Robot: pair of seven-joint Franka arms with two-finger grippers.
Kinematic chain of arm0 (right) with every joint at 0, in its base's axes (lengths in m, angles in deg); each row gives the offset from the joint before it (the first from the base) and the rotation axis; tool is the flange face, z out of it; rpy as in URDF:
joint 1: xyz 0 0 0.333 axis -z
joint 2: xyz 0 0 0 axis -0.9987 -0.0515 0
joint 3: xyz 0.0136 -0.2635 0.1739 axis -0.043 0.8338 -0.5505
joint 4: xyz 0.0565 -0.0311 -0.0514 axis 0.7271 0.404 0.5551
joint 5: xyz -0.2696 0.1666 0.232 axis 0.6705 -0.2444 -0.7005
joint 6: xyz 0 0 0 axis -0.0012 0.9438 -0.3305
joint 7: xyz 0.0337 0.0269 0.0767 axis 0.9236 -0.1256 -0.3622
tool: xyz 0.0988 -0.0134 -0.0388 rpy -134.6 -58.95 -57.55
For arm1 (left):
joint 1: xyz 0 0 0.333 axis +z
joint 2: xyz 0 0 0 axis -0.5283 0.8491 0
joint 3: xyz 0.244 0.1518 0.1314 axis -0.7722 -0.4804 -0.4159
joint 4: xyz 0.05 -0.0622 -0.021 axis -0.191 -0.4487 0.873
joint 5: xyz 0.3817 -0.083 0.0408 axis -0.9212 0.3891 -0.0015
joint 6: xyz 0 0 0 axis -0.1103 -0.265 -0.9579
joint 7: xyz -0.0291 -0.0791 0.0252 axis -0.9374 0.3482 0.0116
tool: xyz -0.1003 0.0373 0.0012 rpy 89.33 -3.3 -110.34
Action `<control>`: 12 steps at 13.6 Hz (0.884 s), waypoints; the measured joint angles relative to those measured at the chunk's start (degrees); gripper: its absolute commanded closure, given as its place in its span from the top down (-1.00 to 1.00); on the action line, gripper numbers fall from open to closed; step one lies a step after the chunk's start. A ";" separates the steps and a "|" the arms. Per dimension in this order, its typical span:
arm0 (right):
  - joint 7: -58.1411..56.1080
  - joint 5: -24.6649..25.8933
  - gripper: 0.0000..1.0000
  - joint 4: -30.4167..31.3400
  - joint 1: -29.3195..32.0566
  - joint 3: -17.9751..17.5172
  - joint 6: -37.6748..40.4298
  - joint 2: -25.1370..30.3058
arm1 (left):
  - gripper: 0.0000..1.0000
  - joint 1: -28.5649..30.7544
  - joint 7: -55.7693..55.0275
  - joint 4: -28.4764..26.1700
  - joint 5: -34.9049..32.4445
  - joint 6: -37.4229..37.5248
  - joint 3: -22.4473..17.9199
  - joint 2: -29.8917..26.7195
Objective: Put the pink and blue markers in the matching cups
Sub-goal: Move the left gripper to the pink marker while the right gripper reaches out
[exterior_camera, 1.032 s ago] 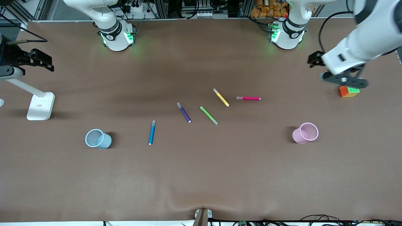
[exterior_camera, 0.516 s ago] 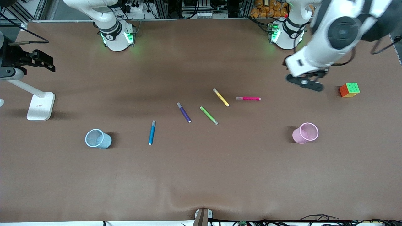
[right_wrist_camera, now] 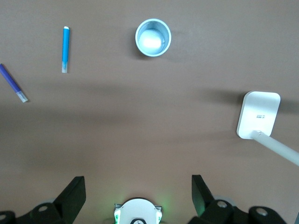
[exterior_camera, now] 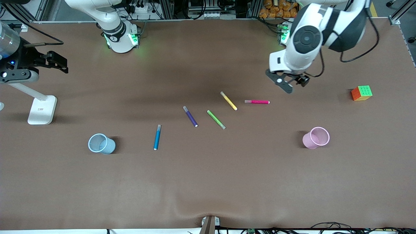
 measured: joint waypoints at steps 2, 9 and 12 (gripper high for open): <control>2.25 -1.51 1.00 0.14 -0.64 -0.04 0.29 -0.03 | 1.00 0.04 1.96 -1.48 -2.39 -1.55 3.02 0.12; 11.50 -2.10 1.00 0.85 -8.11 -0.32 0.03 -2.41 | 1.00 -0.07 7.01 -3.31 -8.84 -8.17 9.33 4.98; 13.19 -3.28 1.00 0.88 -10.26 -0.35 -1.20 -4.37 | 1.00 -0.08 8.76 -3.38 -10.43 -9.72 11.56 6.44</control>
